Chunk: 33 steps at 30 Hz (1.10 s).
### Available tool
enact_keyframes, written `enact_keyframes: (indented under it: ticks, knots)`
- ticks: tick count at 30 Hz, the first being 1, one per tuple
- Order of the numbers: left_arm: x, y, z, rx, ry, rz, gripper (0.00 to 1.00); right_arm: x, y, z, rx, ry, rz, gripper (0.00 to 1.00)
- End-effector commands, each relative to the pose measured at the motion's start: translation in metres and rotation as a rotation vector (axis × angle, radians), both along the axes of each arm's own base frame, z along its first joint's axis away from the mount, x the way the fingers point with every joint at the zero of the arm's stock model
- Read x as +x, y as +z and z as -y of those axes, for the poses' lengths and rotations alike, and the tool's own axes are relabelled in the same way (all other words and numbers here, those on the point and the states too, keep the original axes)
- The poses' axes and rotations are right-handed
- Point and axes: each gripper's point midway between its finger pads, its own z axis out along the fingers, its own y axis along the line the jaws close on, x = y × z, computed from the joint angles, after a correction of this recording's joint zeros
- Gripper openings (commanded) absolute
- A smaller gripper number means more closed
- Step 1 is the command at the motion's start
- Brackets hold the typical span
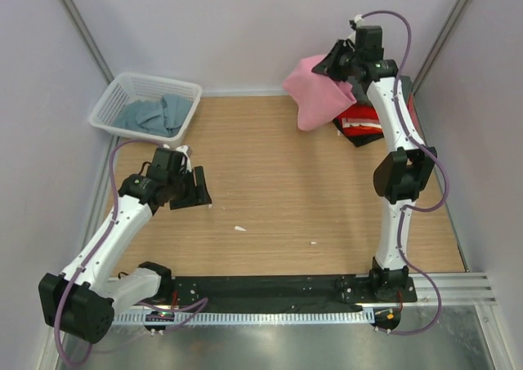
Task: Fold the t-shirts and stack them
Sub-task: Neatly place the folded tshirt to the corner
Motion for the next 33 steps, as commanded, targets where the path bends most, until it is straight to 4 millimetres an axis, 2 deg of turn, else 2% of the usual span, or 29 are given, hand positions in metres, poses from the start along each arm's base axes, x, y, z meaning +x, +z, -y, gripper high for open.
enact_keyframes:
  ticks: [1, 5, 7, 10, 14, 16, 18, 19, 22, 27, 30, 33]
  knots:
    - [0.01, 0.01, 0.004, -0.026, -0.006, 0.062, 0.63, 0.007, 0.032, 0.015, -0.038, -0.008, 0.072, 0.01]
    - [0.01, 0.009, 0.006, -0.032, -0.012, 0.056, 0.63, 0.016, 0.072, 0.03, -0.048, -0.053, 0.187, 0.01]
    - [0.01, 0.007, 0.006, -0.031, -0.013, 0.049, 0.63, 0.021, 0.082, 0.04, -0.038, -0.084, 0.215, 0.01]
    - [0.01, 0.008, 0.007, -0.034, -0.014, 0.049, 0.63, 0.027, 0.112, 0.06, -0.039, -0.168, 0.296, 0.01]
    - [0.009, 0.007, 0.007, -0.033, -0.014, 0.046, 0.63, 0.029, 0.142, 0.077, -0.009, -0.22, 0.372, 0.01]
    - [0.01, 0.007, 0.007, -0.033, -0.014, 0.05, 0.63, 0.029, 0.153, 0.087, 0.018, -0.24, 0.394, 0.01]
    - [0.01, 0.007, 0.006, -0.032, -0.013, 0.05, 0.63, 0.029, 0.164, 0.088, 0.047, -0.241, 0.42, 0.01]
    - [0.01, 0.007, 0.006, -0.032, -0.013, 0.05, 0.63, 0.031, 0.167, 0.105, 0.052, -0.267, 0.428, 0.01]
    - [0.01, 0.006, 0.007, -0.031, -0.013, 0.044, 0.63, 0.031, 0.181, 0.12, 0.082, -0.284, 0.464, 0.01]
    - [0.01, 0.005, 0.006, -0.027, -0.012, 0.04, 0.63, 0.028, 0.191, 0.15, 0.112, -0.313, 0.479, 0.01]
    - [0.011, 0.004, 0.006, -0.024, -0.009, 0.038, 0.62, 0.029, 0.182, 0.172, 0.116, -0.333, 0.456, 0.01]
    - [0.011, 0.003, 0.005, -0.02, -0.008, 0.036, 0.62, 0.031, 0.165, 0.194, 0.098, -0.357, 0.424, 0.01]
